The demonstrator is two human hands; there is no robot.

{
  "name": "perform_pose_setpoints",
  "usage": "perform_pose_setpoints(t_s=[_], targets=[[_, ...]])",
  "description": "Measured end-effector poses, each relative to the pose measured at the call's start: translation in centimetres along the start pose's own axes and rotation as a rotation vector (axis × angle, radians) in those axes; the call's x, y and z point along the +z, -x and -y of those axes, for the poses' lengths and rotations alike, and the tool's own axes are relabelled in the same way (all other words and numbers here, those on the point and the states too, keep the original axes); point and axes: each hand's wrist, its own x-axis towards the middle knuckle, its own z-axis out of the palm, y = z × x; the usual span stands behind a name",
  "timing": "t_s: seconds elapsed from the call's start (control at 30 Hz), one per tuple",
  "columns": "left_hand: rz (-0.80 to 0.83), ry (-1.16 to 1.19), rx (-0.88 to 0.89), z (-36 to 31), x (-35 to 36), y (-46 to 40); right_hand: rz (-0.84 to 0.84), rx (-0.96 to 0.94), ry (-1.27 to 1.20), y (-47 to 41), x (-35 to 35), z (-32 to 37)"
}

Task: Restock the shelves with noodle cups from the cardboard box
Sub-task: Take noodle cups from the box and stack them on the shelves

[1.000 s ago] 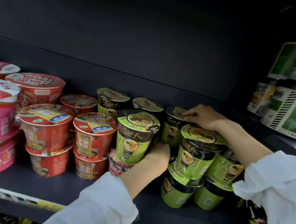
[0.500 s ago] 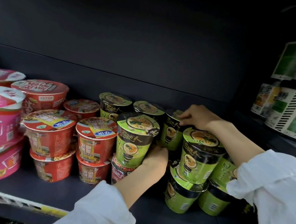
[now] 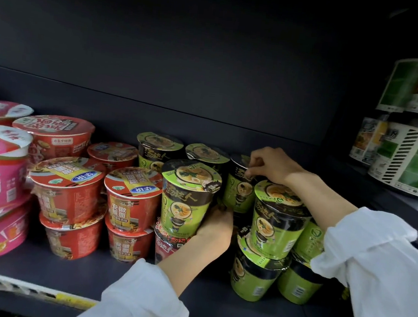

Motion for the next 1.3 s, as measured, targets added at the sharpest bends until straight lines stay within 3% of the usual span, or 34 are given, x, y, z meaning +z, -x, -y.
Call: perform_pose_setpoints(t_s=[0.13, 0.3, 0.53, 0.63, 0.87, 1.1, 1.3], targets=[[-0.019, 0.036, -0.001, 0.0, -0.2, -0.1, 0.045, -0.053, 0.023, 0.5, -0.8, -0.6], [-0.060, 0.005, 0.023, -0.1, -0.2, 0.2, -0.018, -0.038, -0.049, 1.0, -0.3, -0.8], [-0.003, 0.053, 0.011, -0.3, -0.3, 0.7, -0.045, 0.016, -0.077, 1.2, 0.1, -0.3], [-0.033, 0.088, 0.102, -0.3, -0.4, 1.4, -0.011, 0.051, -0.072, 2.1, -0.3, 0.2], [-0.150, 0.049, 0.334, 0.3, -0.5, 2.6, -0.105, 0.042, -0.057, 7.3, -0.8, 1.0], [0.041, -0.114, 0.487, 1.9, -0.3, 3.3, 0.037, 0.107, -0.064, 9.5, -0.4, 1.4], [0.039, -0.259, 0.593, 2.9, -1.0, 3.7, 0.066, 0.097, -0.037, 9.8, -0.6, 2.3]])
